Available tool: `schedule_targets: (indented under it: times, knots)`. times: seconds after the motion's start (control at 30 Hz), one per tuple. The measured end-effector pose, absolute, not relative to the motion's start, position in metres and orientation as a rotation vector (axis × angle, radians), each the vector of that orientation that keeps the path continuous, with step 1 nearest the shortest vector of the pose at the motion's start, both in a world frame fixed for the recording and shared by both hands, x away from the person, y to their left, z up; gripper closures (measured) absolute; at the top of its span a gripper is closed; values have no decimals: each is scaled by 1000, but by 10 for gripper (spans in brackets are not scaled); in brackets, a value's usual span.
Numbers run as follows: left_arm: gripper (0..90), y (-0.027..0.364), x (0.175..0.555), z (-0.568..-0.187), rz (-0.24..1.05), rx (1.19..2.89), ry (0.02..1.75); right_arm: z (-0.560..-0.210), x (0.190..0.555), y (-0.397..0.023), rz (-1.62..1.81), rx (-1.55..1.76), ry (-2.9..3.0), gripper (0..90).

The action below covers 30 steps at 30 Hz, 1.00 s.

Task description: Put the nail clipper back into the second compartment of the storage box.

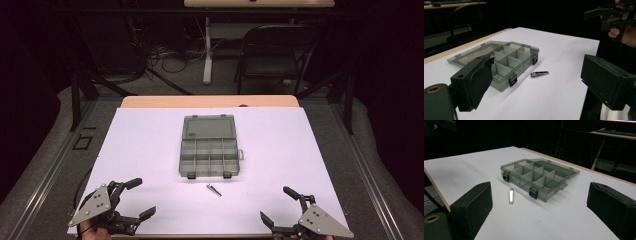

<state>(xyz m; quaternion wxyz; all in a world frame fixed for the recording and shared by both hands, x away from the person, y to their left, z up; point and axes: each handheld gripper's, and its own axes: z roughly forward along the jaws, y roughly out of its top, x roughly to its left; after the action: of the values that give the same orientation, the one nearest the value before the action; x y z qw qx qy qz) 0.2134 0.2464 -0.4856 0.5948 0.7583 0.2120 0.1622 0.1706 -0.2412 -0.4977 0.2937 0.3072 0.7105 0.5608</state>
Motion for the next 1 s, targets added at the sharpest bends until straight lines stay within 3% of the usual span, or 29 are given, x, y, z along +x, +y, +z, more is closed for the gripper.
schedule_targets:
  times: [0.63, 1.0]
  knots:
    - [103, 244, 213, -484, 360, 1793, 506, -499, 171, -239, 1482, 817, 1891, 65]
    - [103, 232, 232, -464, 336, 1826, 503, -499, 171, -239, 1479, 829, 1891, 67]
